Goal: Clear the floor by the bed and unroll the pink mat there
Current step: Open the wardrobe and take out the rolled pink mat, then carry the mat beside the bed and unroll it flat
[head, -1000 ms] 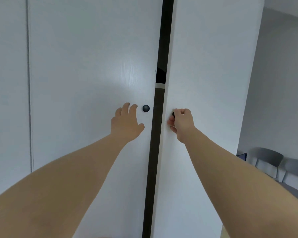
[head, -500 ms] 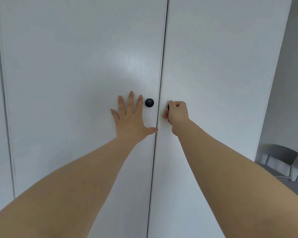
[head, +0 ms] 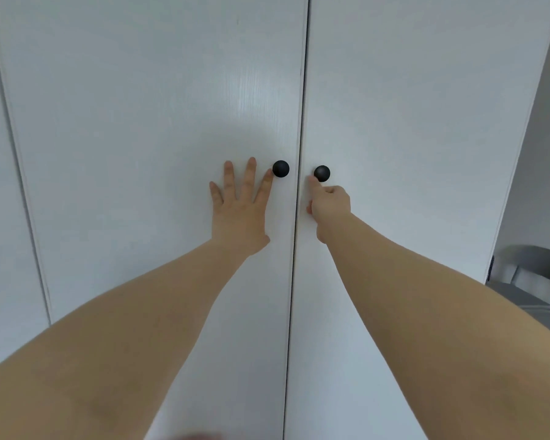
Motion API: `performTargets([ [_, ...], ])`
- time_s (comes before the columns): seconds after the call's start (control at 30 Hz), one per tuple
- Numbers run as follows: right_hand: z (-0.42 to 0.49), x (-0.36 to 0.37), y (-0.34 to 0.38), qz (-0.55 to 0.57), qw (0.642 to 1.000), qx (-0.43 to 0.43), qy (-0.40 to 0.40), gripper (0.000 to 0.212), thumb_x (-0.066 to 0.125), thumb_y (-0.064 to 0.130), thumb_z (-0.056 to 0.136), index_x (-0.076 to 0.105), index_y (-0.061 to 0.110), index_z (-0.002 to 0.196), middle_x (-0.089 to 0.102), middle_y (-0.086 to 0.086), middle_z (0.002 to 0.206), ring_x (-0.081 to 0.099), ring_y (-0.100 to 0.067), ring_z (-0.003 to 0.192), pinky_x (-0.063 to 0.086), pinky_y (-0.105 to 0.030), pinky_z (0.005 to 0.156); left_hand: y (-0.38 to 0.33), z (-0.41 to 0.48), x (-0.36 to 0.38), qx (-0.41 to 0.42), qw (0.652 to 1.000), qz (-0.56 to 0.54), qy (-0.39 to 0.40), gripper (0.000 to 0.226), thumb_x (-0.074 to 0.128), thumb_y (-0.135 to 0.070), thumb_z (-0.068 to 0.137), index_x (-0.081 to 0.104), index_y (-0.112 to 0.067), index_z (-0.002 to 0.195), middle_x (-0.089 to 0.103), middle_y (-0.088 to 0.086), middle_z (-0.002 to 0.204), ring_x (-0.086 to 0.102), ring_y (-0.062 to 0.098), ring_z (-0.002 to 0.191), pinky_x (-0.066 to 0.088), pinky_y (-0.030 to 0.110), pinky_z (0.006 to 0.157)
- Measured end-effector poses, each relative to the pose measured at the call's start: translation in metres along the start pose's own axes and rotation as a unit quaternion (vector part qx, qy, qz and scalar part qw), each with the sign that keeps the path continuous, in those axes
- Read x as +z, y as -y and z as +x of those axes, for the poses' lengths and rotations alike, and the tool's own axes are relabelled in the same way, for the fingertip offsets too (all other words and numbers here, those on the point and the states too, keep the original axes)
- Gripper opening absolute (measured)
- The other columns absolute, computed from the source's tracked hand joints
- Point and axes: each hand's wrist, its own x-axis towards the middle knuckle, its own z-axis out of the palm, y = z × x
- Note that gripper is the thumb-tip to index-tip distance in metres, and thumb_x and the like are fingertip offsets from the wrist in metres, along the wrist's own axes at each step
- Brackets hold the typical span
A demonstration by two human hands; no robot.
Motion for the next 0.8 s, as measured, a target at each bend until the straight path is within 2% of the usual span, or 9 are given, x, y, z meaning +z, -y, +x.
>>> performTargets([
  [0.1,-0.031,0.002,-0.032,-0.068,0.995,0.054,0.047,0.032,0.049,0.039,0.095,0.043,0.015,0.075,0.039,0.0,0.068,0.039,-0.016,0.059,0.032,-0.023,0.051,0.015,-0.011,-0.003,0.044,0.998,-0.004,0.047,0.103,0.062,-0.038,0.084,-0.016,-0.024,0.15,-0.027,0.003,0.157,-0.023,0.037,0.143,0.0,0.052,0.119],
  [0.2,-0.06,0.002,-0.063,-0.188,0.971,0.085,0.12,0.038,0.049,0.032,0.097,0.051,0.003,0.121,0.056,-0.01,0.104,0.054,-0.026,0.095,0.043,-0.032,0.08,0.029,-0.035,0.001,0.067,0.993,-0.016,0.099,0.093,0.057,-0.037,0.088,-0.012,-0.028,0.151,-0.023,-0.002,0.158,-0.02,0.028,0.146,0.0,0.046,0.121],
  [0.27,-0.079,0.002,-0.077,-0.235,0.953,0.11,0.156,0.04,0.051,0.022,0.097,0.048,-0.002,0.129,0.055,-0.016,0.124,0.053,-0.032,0.115,0.043,-0.034,0.091,0.035,-0.058,0.01,0.058,0.987,-0.024,0.145,0.088,0.055,-0.034,0.091,-0.009,-0.03,0.151,-0.019,-0.003,0.159,-0.017,0.024,0.147,0.001,0.044,0.121],
  [0.4,-0.11,0.009,-0.098,-0.291,0.924,0.141,0.204,0.037,0.049,0.016,0.097,0.049,-0.004,0.127,0.055,-0.016,0.108,0.051,-0.026,0.092,0.039,-0.03,0.076,0.037,-0.102,0.024,0.05,0.97,-0.041,0.234,0.082,0.054,-0.031,0.092,-0.001,-0.025,0.152,-0.005,0.0,0.161,-0.009,0.023,0.149,0.005,0.044,0.121],
  [0.5,-0.13,0.015,-0.115,-0.29,0.915,0.159,0.229,0.035,0.05,0.016,0.096,0.051,-0.003,0.125,0.05,-0.011,0.096,0.047,-0.023,0.087,0.039,-0.03,0.075,0.034,-0.128,0.03,0.052,0.96,-0.058,0.267,0.075,0.053,-0.028,0.093,0.006,-0.023,0.152,0.009,0.002,0.16,-0.001,0.024,0.149,0.011,0.044,0.121],
  [0.57,-0.144,0.015,-0.127,-0.299,0.908,0.165,0.242,0.03,0.05,0.017,0.096,0.053,-0.001,0.119,0.051,-0.008,0.087,0.048,-0.024,0.085,0.04,-0.03,0.075,0.032,-0.145,0.033,0.043,0.955,-0.065,0.285,0.069,0.05,-0.026,0.094,0.012,-0.021,0.151,0.025,0.005,0.155,0.016,0.026,0.146,0.021,0.042,0.117],
  [0.67,-0.169,0.01,-0.15,-0.322,0.896,0.163,0.257,0.013,0.049,0.018,0.096,0.052,0.005,0.098,0.046,-0.004,0.074,0.047,-0.022,0.079,0.044,-0.032,0.075,0.033,-0.178,0.041,0.013,0.947,-0.076,0.311,0.057,0.046,-0.025,0.095,0.022,-0.021,0.147,0.046,0.008,0.139,0.044,0.028,0.128,0.038,0.038,0.103],
  [0.73,-0.188,0.006,-0.168,-0.34,0.886,0.166,0.267,0.024,0.048,0.018,0.096,0.043,0.009,0.074,0.04,-0.003,0.065,0.042,-0.018,0.062,0.038,-0.027,0.061,0.032,-0.206,0.051,-0.005,0.937,-0.1,0.334,0.054,0.045,-0.022,0.095,0.026,-0.021,0.146,0.048,0.008,0.136,0.046,0.027,0.125,0.039,0.037,0.1],
  [0.8,-0.208,0.0,-0.189,-0.361,0.867,0.176,0.294,0.033,0.049,0.017,0.095,0.035,0.012,0.065,0.035,-0.002,0.06,0.034,-0.015,0.053,0.03,-0.024,0.053,0.031,-0.237,0.061,-0.026,0.919,-0.131,0.371,0.054,0.045,-0.019,0.094,0.028,-0.021,0.145,0.047,0.007,0.137,0.045,0.027,0.125,0.04,0.038,0.101],
])
